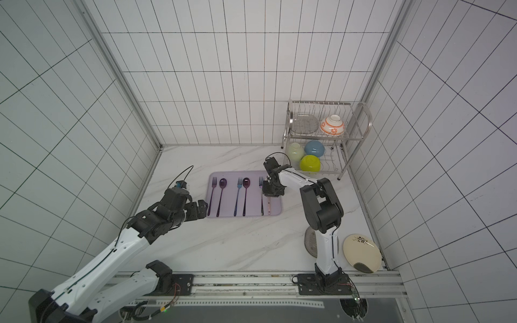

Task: Set the spoon and fork side by side
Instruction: Place the spoon on the tray, then reset both arms

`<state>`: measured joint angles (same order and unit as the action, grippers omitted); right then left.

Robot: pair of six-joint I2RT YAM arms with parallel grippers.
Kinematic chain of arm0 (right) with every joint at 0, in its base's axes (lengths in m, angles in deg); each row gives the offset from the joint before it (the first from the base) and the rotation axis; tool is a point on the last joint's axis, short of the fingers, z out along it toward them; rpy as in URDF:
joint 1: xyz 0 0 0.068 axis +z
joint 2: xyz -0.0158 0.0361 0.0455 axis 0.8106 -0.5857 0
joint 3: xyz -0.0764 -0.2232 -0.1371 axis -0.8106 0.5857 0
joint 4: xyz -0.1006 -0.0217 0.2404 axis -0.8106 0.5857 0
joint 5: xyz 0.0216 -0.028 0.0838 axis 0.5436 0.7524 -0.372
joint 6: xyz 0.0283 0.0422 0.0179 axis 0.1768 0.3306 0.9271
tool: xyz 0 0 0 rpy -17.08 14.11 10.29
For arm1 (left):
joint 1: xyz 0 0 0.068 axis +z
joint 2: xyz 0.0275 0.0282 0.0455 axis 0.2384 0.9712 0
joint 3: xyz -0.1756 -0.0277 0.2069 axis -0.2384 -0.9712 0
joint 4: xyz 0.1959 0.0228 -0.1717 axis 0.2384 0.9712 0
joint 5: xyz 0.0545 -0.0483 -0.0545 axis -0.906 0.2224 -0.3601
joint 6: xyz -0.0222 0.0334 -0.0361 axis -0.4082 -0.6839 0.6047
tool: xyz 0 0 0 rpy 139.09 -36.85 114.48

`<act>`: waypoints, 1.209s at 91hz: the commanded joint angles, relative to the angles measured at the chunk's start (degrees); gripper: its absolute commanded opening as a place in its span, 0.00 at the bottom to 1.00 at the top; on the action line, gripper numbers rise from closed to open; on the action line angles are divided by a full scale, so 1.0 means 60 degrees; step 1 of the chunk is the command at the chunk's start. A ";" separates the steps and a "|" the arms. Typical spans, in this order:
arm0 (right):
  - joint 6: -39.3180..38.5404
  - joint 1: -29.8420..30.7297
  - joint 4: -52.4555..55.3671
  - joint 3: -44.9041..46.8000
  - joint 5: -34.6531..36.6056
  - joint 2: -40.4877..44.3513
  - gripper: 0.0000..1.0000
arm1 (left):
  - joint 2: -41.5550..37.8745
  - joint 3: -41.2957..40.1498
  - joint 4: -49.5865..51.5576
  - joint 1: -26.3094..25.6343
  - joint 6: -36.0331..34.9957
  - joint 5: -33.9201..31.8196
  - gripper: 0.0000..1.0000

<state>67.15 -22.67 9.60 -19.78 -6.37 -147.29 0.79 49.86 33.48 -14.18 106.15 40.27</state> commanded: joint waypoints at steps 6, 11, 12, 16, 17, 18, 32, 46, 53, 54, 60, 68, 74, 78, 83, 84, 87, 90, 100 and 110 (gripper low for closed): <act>0.0162 -0.0047 -0.0036 0.0052 0.0034 -0.0115 0.27 | 0.0040 0.0008 -0.0018 0.0042 -0.0045 -0.0058 0.99; 0.0170 -0.0055 -0.0030 0.0036 0.0034 -0.0027 0.30 | 0.0041 0.0016 -0.0016 0.0036 -0.0058 -0.0057 0.99; 0.0181 -0.0059 -0.0030 0.0036 0.0041 0.0000 0.30 | 0.0041 0.0016 -0.0016 0.0034 -0.0051 -0.0057 0.98; 0.0198 -0.0053 -0.0029 0.0034 0.0093 0.0139 0.32 | 0.0041 0.0016 -0.0016 0.0032 -0.0059 -0.0076 0.99; 0.0202 -0.0058 -0.0029 0.0042 0.0107 0.0178 0.33 | 0.0048 0.0030 -0.0009 0.0032 -0.0059 -0.0089 0.99; 0.0205 -0.0053 -0.0029 0.0046 0.0122 0.0220 0.34 | 0.0044 0.0030 -0.0020 0.0032 -0.0059 -0.0103 0.99; 0.0097 -0.0048 0.0103 0.0222 0.0424 0.1131 0.44 | 0.0006 0.0058 -0.0040 0.0032 -0.0037 -0.0347 0.99; -0.0303 -0.0052 0.0240 0.1104 0.0871 0.2668 0.54 | 0.0021 0.0163 -0.0408 0.0044 -0.0175 -0.0672 0.99; -0.0584 -0.0058 0.0227 0.1921 0.1447 0.3811 0.63 | 0.0039 0.0345 -0.0614 0.0047 -0.0190 -0.1032 0.99; -0.0636 -0.0060 0.0224 0.2040 0.1539 0.3977 0.64 | 0.0047 0.0378 -0.0637 0.0047 -0.0191 -0.1080 0.99; -0.0928 -0.0139 0.0229 0.2743 0.2251 0.5089 0.75 | 0.0078 0.0519 -0.0853 0.0058 -0.0055 -0.1607 0.99; -0.1181 -0.0603 0.0052 0.3712 0.2856 0.6583 0.96 | 0.0191 0.0670 -0.1202 0.0097 -0.0373 -0.2056 0.98; -0.1359 -0.1055 -0.0250 0.4330 0.2890 0.7462 0.99 | 0.0388 0.0833 -0.1368 0.0253 -0.0824 -0.2411 0.98; -0.1547 -0.1460 -0.0544 0.4705 0.3051 0.8093 0.99 | 0.0582 0.0941 -0.1497 0.0502 -0.1181 -0.2528 0.98; -0.1723 -0.2020 -0.0964 0.5277 0.3248 0.8763 0.99 | 0.0819 0.1006 -0.1704 0.1114 -0.1564 -0.2453 0.99; -0.1732 -0.2184 -0.1119 0.5425 0.3252 0.8877 0.99 | 0.0862 0.1001 -0.1761 0.1261 -0.1610 -0.2390 0.98; -0.1764 -0.2592 -0.1689 0.5836 0.3183 0.9260 0.99 | 0.0997 0.0972 -0.2034 0.1828 -0.1711 -0.2076 0.99; -0.1770 -0.3075 -0.2438 0.6191 0.3055 0.9623 0.99 | 0.1109 0.0904 -0.2360 0.2456 -0.1762 -0.1595 0.98; -0.2274 -0.4364 -0.6026 0.8242 0.2233 1.0632 0.99 | 0.1522 0.0182 -0.3955 0.3846 -0.1996 -0.0716 0.98; -0.2428 -0.5330 -0.7870 0.9218 0.1738 1.0071 0.99 | 0.2200 -0.1025 -0.6408 0.4297 -0.2649 -0.0931 0.98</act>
<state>54.89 -50.36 -19.18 31.49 7.62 -83.95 10.45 50.23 11.29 9.45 95.20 32.69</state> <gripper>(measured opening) 0.989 0.980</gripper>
